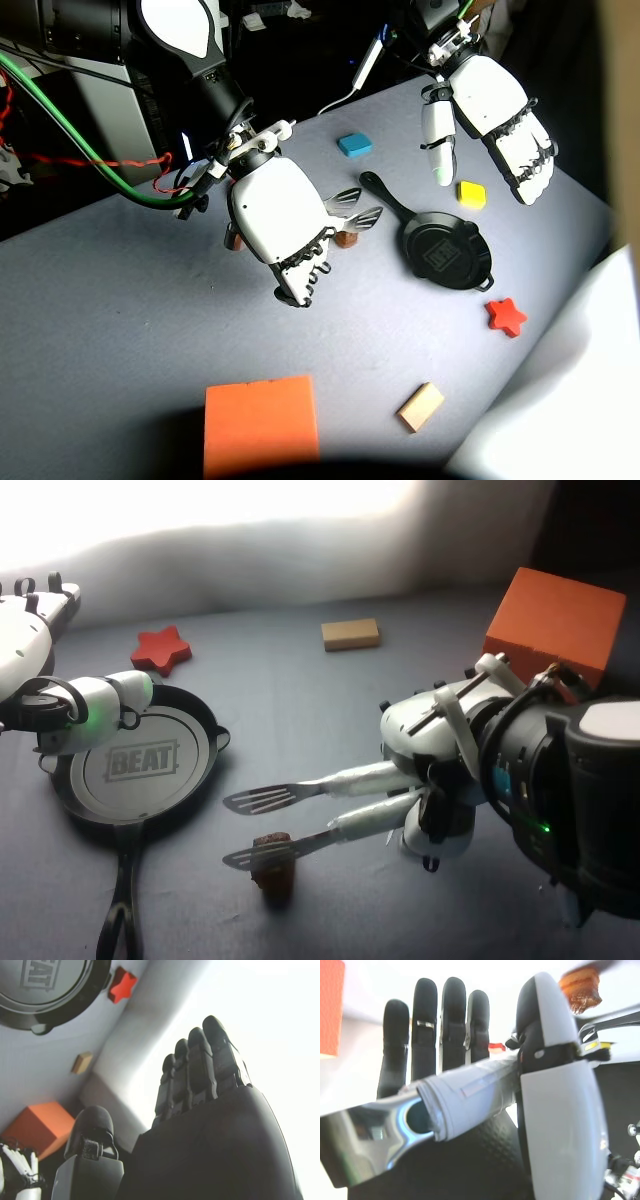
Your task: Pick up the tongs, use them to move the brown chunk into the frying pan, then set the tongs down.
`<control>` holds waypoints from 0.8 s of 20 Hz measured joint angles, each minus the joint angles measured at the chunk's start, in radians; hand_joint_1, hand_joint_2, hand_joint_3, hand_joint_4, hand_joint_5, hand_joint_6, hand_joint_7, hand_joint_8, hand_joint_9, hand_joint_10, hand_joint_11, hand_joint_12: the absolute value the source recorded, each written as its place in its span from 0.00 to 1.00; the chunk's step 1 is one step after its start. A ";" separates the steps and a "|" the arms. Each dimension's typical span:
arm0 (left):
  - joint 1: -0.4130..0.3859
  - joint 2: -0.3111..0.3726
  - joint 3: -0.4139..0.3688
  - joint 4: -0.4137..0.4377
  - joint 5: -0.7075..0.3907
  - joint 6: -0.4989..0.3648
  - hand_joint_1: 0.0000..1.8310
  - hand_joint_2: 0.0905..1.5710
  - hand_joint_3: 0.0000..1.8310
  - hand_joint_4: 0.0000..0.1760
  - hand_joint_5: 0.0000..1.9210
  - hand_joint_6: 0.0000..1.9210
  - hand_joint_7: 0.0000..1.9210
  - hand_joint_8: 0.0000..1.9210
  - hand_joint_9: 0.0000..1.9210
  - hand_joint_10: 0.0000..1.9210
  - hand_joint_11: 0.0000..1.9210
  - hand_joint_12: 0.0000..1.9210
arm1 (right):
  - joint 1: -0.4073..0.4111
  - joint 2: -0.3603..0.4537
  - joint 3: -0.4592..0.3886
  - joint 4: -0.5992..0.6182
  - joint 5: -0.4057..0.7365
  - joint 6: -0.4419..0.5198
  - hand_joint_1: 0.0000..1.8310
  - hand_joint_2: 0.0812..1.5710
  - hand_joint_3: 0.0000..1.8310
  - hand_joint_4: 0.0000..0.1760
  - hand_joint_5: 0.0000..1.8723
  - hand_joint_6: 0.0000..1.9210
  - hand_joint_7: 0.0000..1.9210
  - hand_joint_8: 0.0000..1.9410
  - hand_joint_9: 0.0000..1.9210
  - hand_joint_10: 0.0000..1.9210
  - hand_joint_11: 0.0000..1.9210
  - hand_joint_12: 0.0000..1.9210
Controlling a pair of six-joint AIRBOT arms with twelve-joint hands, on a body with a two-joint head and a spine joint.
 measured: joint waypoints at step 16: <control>0.000 0.002 -0.005 0.002 0.002 -0.001 0.00 0.81 0.00 0.00 0.04 0.00 0.07 0.00 0.07 0.00 0.00 0.23 | -0.026 -0.018 0.028 0.032 -0.013 -0.061 0.57 0.73 0.00 0.00 0.43 0.10 0.47 0.00 0.33 0.27 0.12 0.77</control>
